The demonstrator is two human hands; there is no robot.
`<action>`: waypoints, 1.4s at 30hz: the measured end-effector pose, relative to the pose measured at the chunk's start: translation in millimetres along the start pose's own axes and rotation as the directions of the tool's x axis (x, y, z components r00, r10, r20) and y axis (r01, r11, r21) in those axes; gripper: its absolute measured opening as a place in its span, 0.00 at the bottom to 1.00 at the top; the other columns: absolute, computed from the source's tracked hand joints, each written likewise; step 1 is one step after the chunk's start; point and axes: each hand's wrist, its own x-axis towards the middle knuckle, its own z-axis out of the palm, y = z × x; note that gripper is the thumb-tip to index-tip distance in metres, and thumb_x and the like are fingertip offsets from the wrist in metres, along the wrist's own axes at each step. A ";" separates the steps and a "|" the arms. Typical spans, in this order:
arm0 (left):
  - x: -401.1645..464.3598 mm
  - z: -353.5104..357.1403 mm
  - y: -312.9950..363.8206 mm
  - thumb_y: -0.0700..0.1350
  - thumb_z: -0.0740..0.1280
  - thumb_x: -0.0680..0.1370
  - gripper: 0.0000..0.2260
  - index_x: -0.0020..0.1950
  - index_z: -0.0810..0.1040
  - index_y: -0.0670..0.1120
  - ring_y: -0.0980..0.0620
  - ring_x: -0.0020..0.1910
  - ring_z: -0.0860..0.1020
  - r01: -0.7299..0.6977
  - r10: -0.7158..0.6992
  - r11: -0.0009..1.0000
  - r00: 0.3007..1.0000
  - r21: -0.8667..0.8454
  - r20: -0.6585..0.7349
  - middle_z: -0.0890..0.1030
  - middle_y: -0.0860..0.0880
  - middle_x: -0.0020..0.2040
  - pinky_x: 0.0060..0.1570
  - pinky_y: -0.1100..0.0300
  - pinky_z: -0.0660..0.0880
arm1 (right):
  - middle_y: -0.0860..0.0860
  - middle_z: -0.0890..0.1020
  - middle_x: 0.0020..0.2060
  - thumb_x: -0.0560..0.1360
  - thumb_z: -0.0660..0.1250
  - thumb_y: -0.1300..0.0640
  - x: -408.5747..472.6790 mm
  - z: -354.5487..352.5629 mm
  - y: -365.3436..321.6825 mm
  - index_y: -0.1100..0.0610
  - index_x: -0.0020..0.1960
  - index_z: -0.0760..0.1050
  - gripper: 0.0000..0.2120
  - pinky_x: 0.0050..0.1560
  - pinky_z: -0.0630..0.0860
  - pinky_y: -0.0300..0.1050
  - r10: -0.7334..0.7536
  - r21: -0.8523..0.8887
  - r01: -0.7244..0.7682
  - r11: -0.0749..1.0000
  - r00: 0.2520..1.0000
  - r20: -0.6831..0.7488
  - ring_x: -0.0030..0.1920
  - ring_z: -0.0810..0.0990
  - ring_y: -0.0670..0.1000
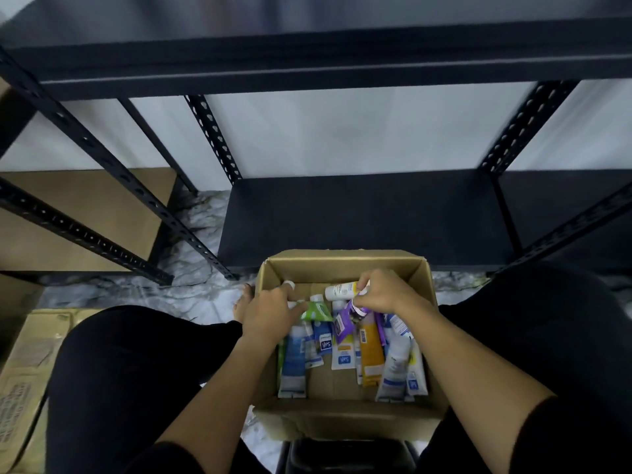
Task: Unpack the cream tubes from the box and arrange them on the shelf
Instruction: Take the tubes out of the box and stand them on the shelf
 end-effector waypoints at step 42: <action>-40.9 -93.8 42.6 0.55 0.75 0.68 0.17 0.49 0.81 0.46 0.47 0.38 0.75 -0.178 0.080 0.073 0.982 -0.981 -0.172 0.79 0.41 0.41 0.37 0.55 0.72 | 0.63 0.85 0.49 0.78 0.67 0.62 -128.6 -67.9 -79.4 0.52 0.66 0.70 0.18 0.48 0.82 0.53 -0.282 0.818 0.411 0.402 0.906 -0.316 0.49 0.85 0.64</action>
